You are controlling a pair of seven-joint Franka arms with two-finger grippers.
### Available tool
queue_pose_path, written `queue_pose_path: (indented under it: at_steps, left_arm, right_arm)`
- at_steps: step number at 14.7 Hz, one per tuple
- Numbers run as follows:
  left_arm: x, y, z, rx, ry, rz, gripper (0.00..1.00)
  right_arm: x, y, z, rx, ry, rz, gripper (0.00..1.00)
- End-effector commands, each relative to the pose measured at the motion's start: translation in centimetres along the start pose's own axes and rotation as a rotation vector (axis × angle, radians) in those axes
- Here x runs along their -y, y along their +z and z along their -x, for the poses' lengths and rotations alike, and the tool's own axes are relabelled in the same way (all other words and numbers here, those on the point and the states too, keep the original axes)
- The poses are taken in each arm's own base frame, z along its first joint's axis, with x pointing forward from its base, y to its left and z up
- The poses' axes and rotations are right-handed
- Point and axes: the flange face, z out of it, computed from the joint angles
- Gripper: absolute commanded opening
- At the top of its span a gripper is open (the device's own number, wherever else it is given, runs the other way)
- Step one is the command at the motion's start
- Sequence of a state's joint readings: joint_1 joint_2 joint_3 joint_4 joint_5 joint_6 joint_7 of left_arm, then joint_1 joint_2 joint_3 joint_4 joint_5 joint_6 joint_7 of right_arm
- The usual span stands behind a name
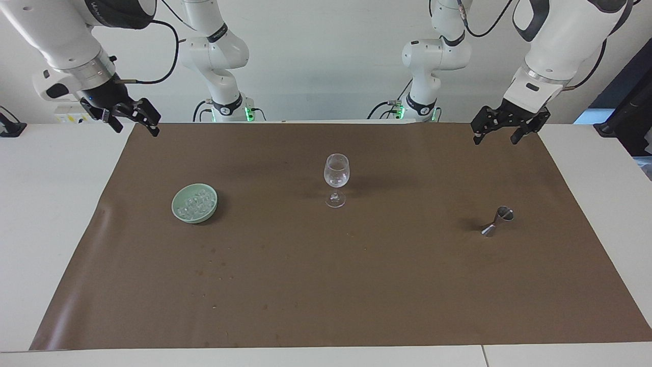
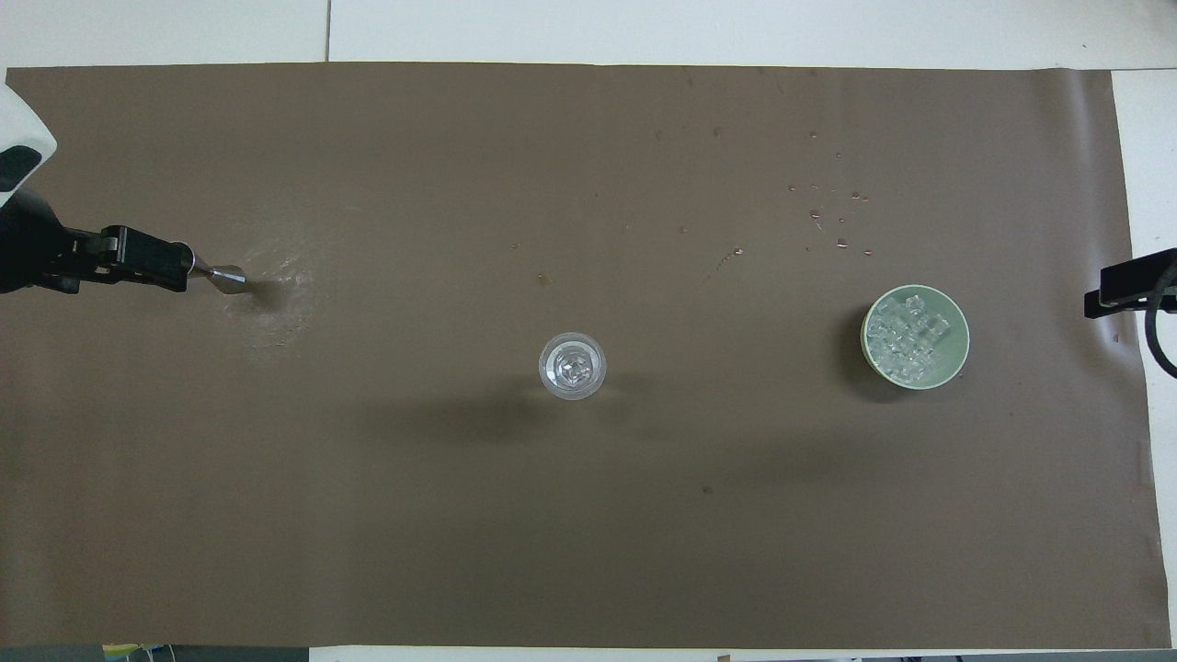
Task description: Pour wine and add ice with both arms
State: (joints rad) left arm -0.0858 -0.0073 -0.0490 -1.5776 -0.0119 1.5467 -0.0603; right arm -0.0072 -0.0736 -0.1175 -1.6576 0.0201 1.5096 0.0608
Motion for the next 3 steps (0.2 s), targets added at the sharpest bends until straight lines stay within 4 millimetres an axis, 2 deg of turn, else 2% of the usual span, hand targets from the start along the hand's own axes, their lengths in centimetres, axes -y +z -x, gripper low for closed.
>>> queue_pose_path:
  at_steps: [1,3]
  left_arm:
    - [-0.2,-0.39,0.62,-0.001,-0.007,-0.013,1.0]
    - [-0.2,-0.33,0.61,-0.001,-0.006,-0.013,1.0]
  right_arm:
    - [-0.57,-0.14,0.29,0.007,-0.019,-0.005,1.0]
    - [-0.57,-0.16,0.26,0.004,-0.017,-0.005,1.0]
